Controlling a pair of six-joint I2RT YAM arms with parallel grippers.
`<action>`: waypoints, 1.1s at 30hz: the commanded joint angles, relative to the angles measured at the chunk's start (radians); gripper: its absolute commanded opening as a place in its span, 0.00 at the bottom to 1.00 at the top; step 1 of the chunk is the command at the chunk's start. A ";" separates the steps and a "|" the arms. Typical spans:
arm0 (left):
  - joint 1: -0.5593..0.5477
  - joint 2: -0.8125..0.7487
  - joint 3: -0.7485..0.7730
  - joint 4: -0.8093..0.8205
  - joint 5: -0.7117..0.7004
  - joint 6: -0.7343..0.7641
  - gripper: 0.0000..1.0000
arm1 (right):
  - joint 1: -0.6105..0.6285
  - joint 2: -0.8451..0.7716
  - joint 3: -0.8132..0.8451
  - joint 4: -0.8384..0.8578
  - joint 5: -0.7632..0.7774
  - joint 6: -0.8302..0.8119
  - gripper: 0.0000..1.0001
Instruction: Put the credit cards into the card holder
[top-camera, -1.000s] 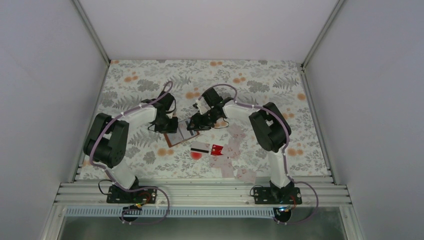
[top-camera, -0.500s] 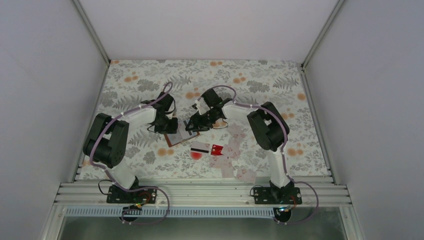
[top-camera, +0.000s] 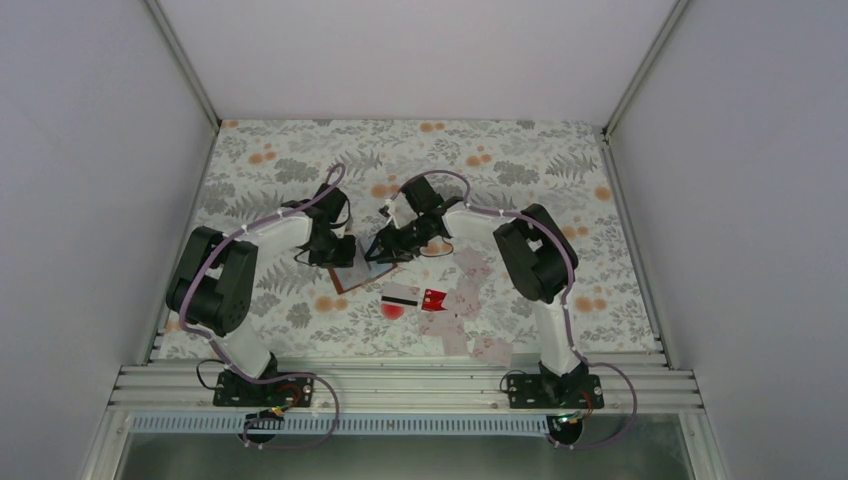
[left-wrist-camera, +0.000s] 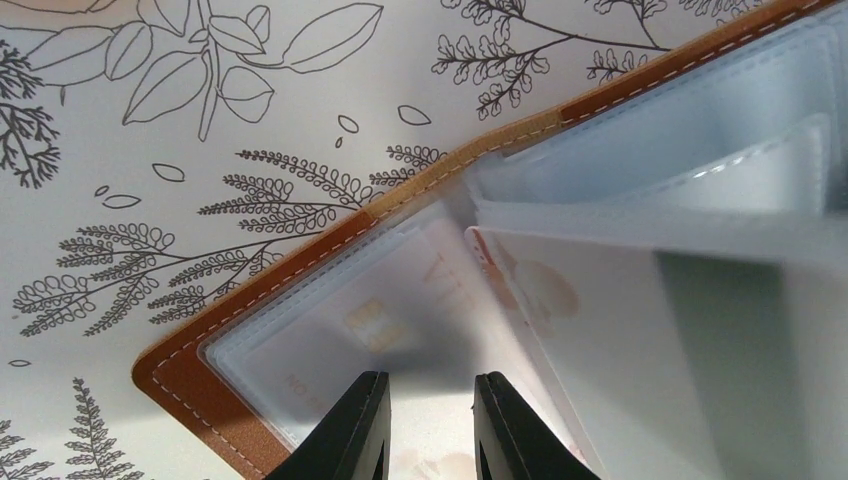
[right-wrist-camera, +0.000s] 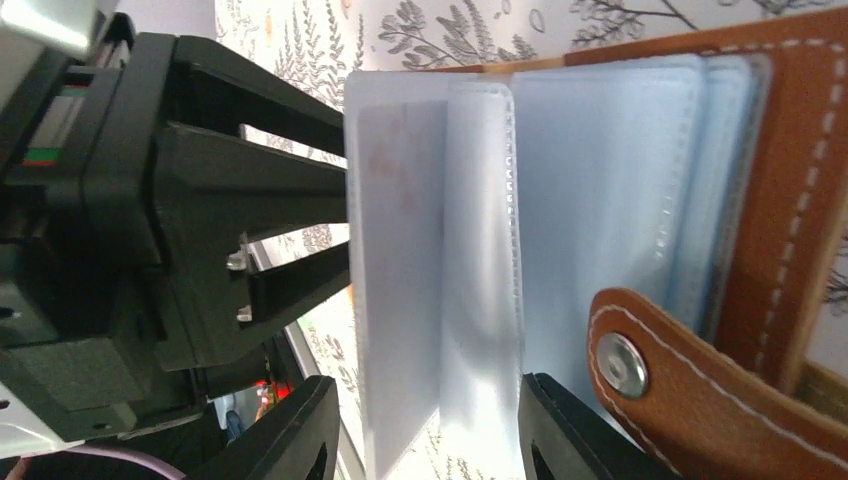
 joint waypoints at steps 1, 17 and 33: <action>0.001 -0.015 0.011 -0.025 0.006 0.006 0.24 | 0.023 0.003 0.051 0.011 -0.032 -0.013 0.46; 0.041 -0.211 0.094 -0.211 -0.154 -0.078 0.23 | 0.051 0.061 0.138 -0.033 -0.053 -0.044 0.46; 0.047 -0.239 0.043 -0.107 -0.022 -0.065 0.23 | 0.076 0.075 0.217 -0.180 0.134 -0.115 0.44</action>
